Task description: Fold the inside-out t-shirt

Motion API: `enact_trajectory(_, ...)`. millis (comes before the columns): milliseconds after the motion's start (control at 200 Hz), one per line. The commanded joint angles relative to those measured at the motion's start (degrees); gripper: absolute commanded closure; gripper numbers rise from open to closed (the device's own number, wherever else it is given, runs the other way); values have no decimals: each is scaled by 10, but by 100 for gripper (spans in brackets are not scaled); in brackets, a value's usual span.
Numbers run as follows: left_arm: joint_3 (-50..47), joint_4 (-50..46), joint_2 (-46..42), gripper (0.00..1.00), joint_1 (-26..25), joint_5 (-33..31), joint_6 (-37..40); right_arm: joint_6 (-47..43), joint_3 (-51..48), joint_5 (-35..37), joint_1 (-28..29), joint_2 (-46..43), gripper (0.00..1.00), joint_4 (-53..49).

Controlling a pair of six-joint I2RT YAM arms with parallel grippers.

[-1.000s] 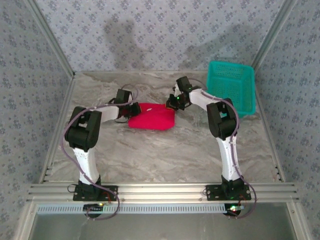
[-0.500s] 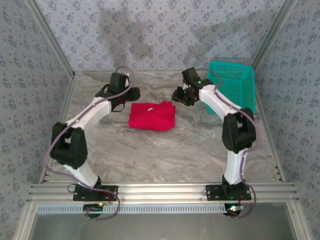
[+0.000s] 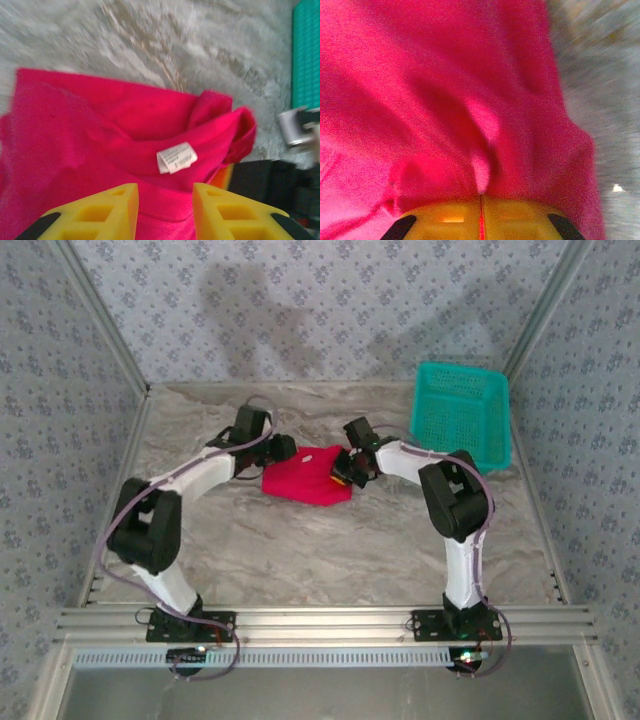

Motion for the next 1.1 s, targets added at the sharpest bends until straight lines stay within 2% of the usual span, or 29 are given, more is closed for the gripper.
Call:
enact_trajectory(0, 13, 38, 48, 67, -13, 33, -1, 9, -53, 54, -3, 1, 87, -55)
enact_trajectory(240, -1, 48, 124, 68, -22, 7, 29, -40, -48, 50, -12, -25, 84, -96)
enact_trajectory(430, 3, 26, 111, 68, -25, -19, 43, -57, -1, 46, 14, -95, 72, -123)
enact_trajectory(505, 12, 14, 102, 68, -25, -25, 45, -45, 16, 21, 14, -94, 71, -103)
enact_trajectory(745, 30, -3, 94, 68, -27, -31, 42, 13, 53, -38, -16, 16, 72, -44)
enact_trajectory(939, 39, -14, 118, 65, -10, -58, 15, 29, 69, -3, -34, 92, 74, -74)
enact_trajectory(1094, 73, 0, 165, 65, 16, -46, -10, 6, 142, 22, -45, 135, 74, -100)
